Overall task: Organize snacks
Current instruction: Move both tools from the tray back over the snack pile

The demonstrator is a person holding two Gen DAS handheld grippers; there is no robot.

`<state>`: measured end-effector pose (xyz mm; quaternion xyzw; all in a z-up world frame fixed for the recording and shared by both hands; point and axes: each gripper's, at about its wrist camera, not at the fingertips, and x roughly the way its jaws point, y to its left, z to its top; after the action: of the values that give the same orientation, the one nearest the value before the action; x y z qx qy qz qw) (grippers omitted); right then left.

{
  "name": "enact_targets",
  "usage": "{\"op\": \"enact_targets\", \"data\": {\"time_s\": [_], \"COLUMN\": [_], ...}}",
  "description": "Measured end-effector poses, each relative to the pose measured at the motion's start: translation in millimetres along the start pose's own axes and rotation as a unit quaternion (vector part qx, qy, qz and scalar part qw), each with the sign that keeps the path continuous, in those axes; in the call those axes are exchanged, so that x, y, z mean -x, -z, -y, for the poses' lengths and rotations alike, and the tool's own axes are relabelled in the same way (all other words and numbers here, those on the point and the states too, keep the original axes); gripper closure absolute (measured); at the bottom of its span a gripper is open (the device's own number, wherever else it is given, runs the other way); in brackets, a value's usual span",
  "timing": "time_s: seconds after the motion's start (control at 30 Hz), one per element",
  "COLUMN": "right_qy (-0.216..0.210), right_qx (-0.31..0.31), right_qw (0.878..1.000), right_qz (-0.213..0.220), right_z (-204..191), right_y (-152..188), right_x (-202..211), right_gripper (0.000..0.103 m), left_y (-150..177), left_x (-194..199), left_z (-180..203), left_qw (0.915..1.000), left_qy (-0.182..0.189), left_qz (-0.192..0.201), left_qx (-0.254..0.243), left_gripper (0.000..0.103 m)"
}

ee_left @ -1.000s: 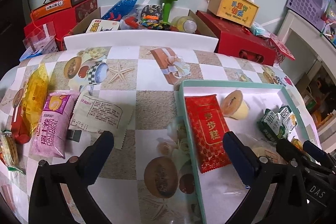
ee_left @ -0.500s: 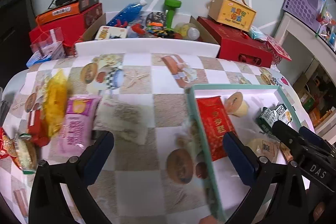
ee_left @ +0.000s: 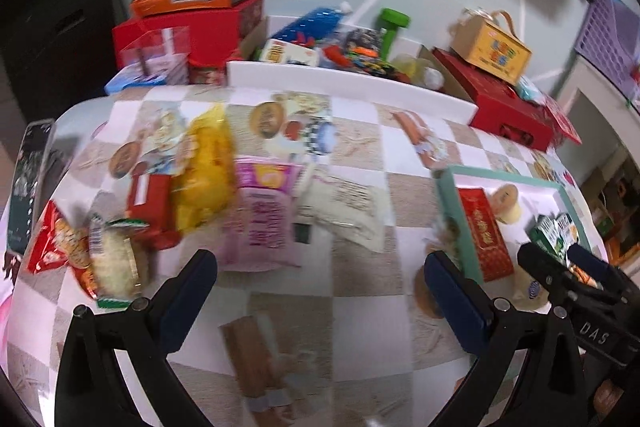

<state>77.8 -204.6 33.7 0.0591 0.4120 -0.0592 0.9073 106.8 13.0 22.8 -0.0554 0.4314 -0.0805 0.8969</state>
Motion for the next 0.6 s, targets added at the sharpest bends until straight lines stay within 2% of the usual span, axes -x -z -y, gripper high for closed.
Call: {"op": "enact_targets", "data": {"time_s": [0.2,0.43,0.6], "right_qy": [-0.017,-0.045,-0.058], "right_qx": [0.023,0.047,0.072], "right_qw": [1.0,0.998,0.996], "right_qz": [-0.005,-0.002,-0.002], "right_z": [-23,-57,-77], "right_y": [2,1,2], "right_x": [-3,-1,-2], "right_gripper": [0.0,0.0,0.0], "left_y": [-2,-9,-13], "left_x": [8,24,32], "left_z": [-34,-85,-128], "left_qw": [0.9991,0.9937,0.9876], "left_qy": [-0.001,-0.01,-0.049], "left_qz": [0.008,0.04,0.05], "left_qx": [0.042,0.104,0.141], "left_gripper": [0.0,0.0,0.002]}}
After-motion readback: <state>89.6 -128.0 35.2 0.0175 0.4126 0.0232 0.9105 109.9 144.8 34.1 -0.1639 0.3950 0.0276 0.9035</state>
